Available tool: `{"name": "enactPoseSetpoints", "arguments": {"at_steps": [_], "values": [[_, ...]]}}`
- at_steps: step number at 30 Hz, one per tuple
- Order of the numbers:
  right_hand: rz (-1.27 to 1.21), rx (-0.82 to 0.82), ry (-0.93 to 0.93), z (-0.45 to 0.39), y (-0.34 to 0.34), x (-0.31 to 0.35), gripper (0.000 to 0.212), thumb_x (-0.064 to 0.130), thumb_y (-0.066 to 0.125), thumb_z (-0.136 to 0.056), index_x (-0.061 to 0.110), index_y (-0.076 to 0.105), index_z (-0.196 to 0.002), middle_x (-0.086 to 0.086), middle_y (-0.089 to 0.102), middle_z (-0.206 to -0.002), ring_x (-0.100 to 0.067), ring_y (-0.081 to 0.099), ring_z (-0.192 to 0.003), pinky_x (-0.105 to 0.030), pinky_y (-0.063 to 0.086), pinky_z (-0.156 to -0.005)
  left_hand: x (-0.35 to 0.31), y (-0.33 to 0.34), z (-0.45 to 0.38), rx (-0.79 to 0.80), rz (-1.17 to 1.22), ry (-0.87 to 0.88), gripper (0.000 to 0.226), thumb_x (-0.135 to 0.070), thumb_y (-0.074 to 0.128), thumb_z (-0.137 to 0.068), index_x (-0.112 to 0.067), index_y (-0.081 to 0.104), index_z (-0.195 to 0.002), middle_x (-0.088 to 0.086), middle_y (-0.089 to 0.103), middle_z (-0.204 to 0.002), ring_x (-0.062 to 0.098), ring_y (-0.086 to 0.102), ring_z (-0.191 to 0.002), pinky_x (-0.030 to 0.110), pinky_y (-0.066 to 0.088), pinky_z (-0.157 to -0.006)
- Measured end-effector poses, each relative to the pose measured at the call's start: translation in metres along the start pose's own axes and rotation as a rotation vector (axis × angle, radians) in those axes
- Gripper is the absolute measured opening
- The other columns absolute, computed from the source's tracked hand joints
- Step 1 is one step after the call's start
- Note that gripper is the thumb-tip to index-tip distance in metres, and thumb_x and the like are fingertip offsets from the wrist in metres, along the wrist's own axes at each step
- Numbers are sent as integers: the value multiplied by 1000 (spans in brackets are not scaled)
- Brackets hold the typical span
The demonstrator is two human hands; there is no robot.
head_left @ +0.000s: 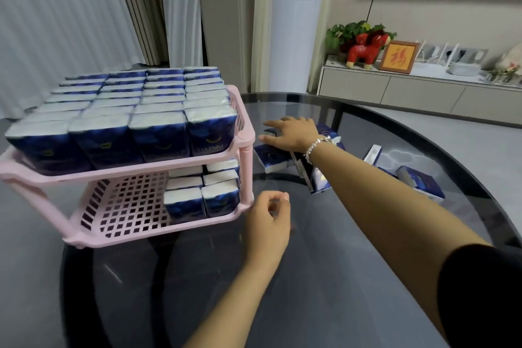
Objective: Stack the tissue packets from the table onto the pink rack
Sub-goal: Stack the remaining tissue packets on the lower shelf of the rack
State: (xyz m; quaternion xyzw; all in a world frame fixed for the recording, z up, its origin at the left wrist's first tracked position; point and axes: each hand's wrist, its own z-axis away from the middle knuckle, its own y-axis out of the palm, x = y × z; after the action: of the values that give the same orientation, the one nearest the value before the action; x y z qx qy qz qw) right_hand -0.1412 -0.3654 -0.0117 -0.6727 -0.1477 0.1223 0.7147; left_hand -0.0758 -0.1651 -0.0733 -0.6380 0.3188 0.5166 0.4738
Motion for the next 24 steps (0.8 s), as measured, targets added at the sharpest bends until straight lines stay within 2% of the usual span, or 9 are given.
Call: {"name": "enactPoseSetpoints", "arguments": {"at_steps": [3, 6, 9, 14, 16, 18, 19, 22, 24], "values": [[-12, 147, -14, -15, 10, 4, 68, 79, 34, -78, 46, 35, -137, -4, 34, -149, -33, 37, -133, -47, 29, -106, 0, 1, -1, -51, 47, -8, 11, -42, 51, -85, -35, 58, -81, -7, 67, -77, 19, 67, -65, 50, 55, -56], [28, 151, -52, -10, 11, 5, 57, 77, 35, -80, 46, 48, -127, -5, 34, -145, -34, 40, -129, -47, 29, -104, -4, 0, 0, -63, 82, -17, 18, -22, 50, -94, -30, 55, -79, -2, 65, -79, 7, 66, -55, 40, 50, -49], [35, 169, -107, 7, 7, 1, 53, 74, 37, -82, 46, 51, -124, -3, 34, -145, -32, 42, -126, -45, 33, -101, -8, -1, 4, -38, 92, -9, 19, -18, 47, -96, -31, 52, -82, -4, 64, -81, 2, 64, -55, 29, 45, -41], [-22, 191, -180, 52, 4, -5, 44, 68, 45, -82, 42, 56, -116, -1, 36, -141, -30, 45, -120, -42, 35, -98, -8, -4, 10, -28, 76, 23, 14, -16, 48, -96, -27, 53, -88, 1, 63, -86, 1, 64, -61, 29, 47, -42], [-14, 220, -198, 71, 0, -4, 44, 67, 46, -83, 41, 55, -117, -1, 34, -145, -30, 46, -120, -43, 37, -99, -7, -6, 14, -14, 54, 27, 8, -17, 49, -95, -24, 53, -97, 1, 61, -90, 4, 65, -69, 31, 53, -49], [9, 280, -218, 91, -7, -1, 47, 66, 46, -84, 41, 52, -123, -3, 28, -149, -31, 45, -123, -43, 36, -102, -6, -8, 18, 4, 10, 28, 14, -20, 52, -94, -20, 52, -109, 0, 61, -93, 10, 65, -79, 39, 57, -65], [23, 325, -238, 100, -11, 0, 49, 63, 46, -86, 39, 49, -129, -4, 24, -151, -30, 44, -125, -41, 35, -102, -6, -9, 20, 18, -21, 24, 23, -22, 55, -93, -16, 52, -116, 0, 61, -97, 11, 64, -81, 39, 56, -70], [26, 423, -296, 122, -18, 4, 52, 47, 54, -89, 31, 42, -137, -4, 23, -150, -26, 46, -122, -32, 37, -94, -12, -12, 29, 92, -221, 10, 59, -31, 64, -87, -14, 40, -139, 2, 49, -122, 2, 57, -83, 20, 43, -80], [-12, 405, -299, 131, -18, 4, 49, 40, 59, -88, 29, 45, -134, -3, 28, -145, -25, 48, -118, -30, 38, -89, -14, -12, 33, 150, -339, -8, 80, -38, 68, -83, -14, 27, -148, 3, 36, -135, 9, 55, -100, 19, 40, -89]]}}
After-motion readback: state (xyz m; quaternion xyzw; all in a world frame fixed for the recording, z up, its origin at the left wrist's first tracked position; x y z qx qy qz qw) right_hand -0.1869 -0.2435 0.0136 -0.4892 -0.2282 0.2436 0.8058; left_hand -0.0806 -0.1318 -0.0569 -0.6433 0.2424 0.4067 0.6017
